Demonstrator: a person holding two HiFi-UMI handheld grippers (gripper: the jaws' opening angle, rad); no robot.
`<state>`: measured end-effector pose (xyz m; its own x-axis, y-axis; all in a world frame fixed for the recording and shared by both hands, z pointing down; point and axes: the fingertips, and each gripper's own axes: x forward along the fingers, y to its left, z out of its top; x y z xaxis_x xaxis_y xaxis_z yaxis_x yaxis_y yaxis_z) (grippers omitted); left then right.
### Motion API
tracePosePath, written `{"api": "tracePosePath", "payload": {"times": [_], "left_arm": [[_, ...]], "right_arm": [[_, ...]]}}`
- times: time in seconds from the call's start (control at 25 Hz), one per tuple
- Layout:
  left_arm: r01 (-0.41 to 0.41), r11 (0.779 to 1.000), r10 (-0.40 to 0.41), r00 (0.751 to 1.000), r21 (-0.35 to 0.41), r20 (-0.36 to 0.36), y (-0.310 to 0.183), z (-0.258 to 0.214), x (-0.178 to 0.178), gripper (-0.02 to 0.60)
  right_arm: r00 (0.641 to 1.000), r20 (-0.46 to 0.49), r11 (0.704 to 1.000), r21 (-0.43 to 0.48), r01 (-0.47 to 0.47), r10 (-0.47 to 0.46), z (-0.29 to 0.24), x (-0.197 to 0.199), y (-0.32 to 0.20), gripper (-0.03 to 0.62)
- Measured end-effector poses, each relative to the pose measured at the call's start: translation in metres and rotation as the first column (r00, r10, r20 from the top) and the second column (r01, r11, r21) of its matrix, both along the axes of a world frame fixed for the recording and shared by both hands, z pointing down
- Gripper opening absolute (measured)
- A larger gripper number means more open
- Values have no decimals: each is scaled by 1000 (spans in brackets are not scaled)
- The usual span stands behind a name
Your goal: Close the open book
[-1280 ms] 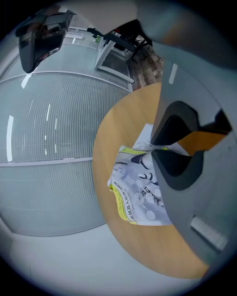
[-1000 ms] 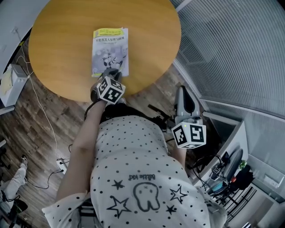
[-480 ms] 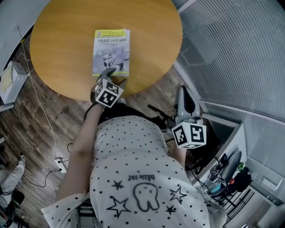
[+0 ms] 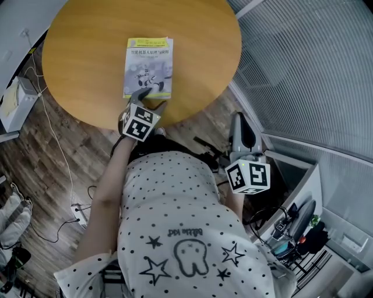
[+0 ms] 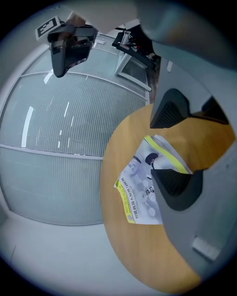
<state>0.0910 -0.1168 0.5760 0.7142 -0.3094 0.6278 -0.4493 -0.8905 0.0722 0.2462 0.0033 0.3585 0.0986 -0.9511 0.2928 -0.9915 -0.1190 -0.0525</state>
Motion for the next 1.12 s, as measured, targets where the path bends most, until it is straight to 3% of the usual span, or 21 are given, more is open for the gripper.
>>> {"api": "tracePosePath", "payload": {"times": [0.12,0.6,0.8,0.96,1.12], "left_arm": [[-1,1000,1,1000,0,-12,0,-5,1,280],[116,993,-114,989,21,-96,-16,-41,-6,50],[170,984,-161,978,58,-132,-24,-61,-12,11],[238,967,-218,957,86,-193,-36,-88,-22,9],[334,936,-292,914,114,-282,-51,-126,-42,9]], "right_arm": [[1000,0,1000,2,2,-2,-1,-1,0,5],[1000,0,1000,11,8,-8,-2,-4,4,5],[1000,1,1000,17,18,-18,-5,-8,3,5],[999,4,999,21,34,-34,-6,-12,0,5],[998,3,998,24,62,-62,-6,-19,-4,5]]}}
